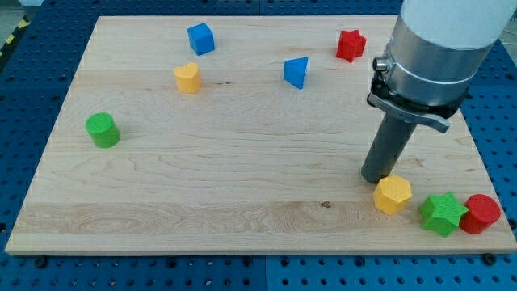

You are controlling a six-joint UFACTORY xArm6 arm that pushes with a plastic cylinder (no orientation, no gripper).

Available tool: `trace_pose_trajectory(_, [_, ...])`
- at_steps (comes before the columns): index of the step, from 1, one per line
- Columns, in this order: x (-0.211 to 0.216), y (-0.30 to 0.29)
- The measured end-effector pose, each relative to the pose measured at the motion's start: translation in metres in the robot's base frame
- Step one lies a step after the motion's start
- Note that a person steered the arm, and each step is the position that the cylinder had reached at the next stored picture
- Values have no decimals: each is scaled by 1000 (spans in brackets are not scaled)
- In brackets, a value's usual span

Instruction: Move the yellow hexagon to the left side of the green star

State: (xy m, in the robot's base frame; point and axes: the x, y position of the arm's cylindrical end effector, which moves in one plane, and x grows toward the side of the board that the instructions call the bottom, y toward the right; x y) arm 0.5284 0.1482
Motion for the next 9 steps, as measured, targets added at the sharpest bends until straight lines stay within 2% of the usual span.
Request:
trace_pose_trajectory(1, [-13,9])
trace_pose_trajectory(9, [27,17])
